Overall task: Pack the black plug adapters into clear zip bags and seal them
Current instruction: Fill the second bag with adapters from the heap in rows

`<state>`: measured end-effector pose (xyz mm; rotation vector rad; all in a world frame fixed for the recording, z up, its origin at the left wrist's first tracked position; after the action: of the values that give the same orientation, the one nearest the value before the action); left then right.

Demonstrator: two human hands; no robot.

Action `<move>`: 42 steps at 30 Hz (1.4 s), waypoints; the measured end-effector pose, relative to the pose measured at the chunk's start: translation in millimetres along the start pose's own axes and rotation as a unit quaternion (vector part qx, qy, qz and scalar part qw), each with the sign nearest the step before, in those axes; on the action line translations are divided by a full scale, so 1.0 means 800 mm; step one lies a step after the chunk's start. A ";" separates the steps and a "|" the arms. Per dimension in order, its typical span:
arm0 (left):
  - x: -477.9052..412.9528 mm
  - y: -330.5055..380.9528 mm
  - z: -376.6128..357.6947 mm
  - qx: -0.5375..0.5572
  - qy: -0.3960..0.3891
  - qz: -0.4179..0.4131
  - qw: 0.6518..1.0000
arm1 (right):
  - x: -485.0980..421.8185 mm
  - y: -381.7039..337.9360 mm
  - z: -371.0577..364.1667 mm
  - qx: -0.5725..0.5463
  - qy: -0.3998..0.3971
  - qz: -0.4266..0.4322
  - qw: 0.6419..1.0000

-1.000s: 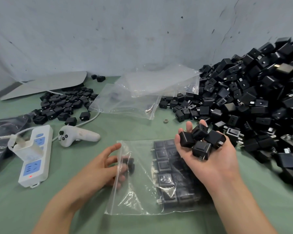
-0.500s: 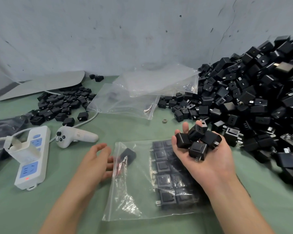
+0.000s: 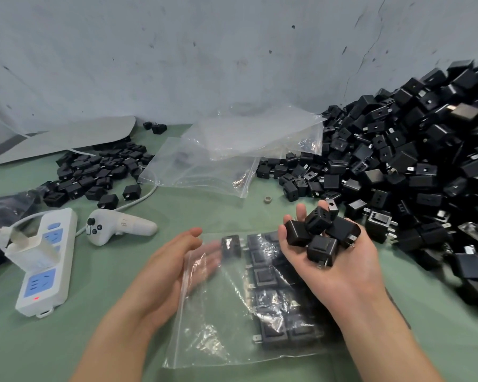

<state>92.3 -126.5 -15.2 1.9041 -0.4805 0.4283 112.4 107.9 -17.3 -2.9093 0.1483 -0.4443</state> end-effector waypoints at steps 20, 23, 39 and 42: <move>0.035 0.010 -0.021 -0.374 0.220 -0.348 0.831 | 0.008 0.014 0.002 -0.015 -0.009 -0.028 0.999; 0.040 -0.010 -0.059 -0.354 0.097 -0.300 0.880 | 0.011 0.023 -0.002 -0.004 -0.028 -0.036 0.999; 0.048 -0.013 -0.043 -0.359 0.161 -0.289 0.873 | 0.012 0.033 -0.011 0.001 -0.018 -0.052 0.998; 0.056 0.003 0.023 -0.420 0.298 -0.235 0.824 | 0.011 0.029 -0.007 -0.015 -0.002 -0.037 0.999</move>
<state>130.4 -150.6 2.8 0.8907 0.2218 0.3665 117.6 83.0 -14.5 -2.9520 0.0483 -0.4528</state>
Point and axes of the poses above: each hand's wrist, its own x-axis away from the middle knuckle, its own z-axis out of the back of the hand, y = z × x, the point moved 1 cm from there along -x, towards the middle knuckle, and after that the axes turned 8 degrees about z, right-handed, at the moved point
